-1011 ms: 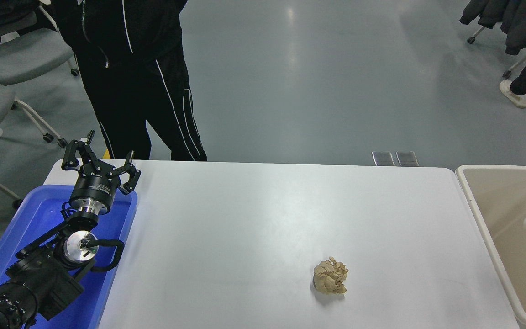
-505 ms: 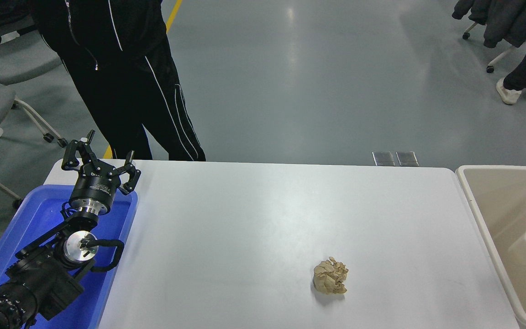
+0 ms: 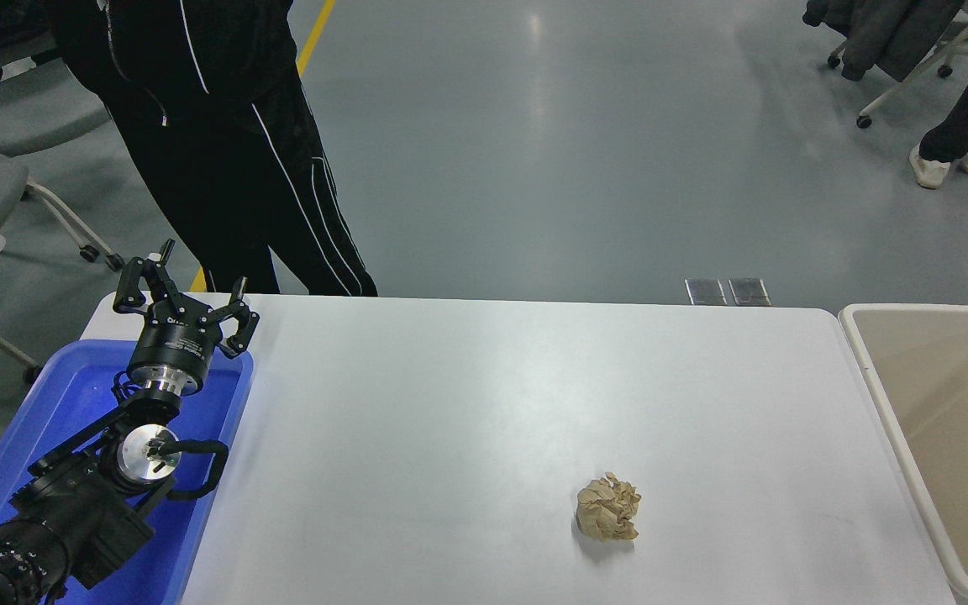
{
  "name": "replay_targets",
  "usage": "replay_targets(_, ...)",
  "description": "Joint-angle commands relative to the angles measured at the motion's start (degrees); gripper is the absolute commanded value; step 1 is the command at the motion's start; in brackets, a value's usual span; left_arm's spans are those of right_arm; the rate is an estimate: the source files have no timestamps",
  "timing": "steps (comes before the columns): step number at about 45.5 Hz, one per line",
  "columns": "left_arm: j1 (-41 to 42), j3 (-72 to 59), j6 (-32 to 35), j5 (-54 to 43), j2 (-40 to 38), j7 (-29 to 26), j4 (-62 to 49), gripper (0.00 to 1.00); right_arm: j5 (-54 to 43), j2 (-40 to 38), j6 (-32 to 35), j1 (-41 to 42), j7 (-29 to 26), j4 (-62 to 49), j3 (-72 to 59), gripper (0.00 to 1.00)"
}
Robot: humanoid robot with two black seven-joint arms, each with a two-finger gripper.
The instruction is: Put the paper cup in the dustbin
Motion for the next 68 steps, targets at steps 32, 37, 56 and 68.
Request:
replay_targets(32, 0.0, 0.0, 0.0, 0.0, 0.0, 0.0, 0.0, 1.00, -2.4, -17.8, 10.5, -5.9, 2.9, 43.9, 33.3, 0.99)
replay_targets(37, 0.0, 0.0, 0.0, 0.0, 0.0, 0.0, 0.0, 1.00, -7.4, -13.9, 10.6, -7.5, 3.8, 47.9, 40.4, 0.99)
replay_targets(56, 0.0, 0.0, 0.0, 0.0, 0.0, 0.0, 0.0, 1.00, -19.5, 1.0, 10.5, -13.7, 10.7, 52.2, 52.6, 0.99)
replay_targets(68, 0.0, 0.0, 0.0, 0.0, 0.0, 0.0, 0.0, 1.00, -20.6, 2.9, 10.5, -14.5, 16.6, 52.4, 52.9, 0.99)
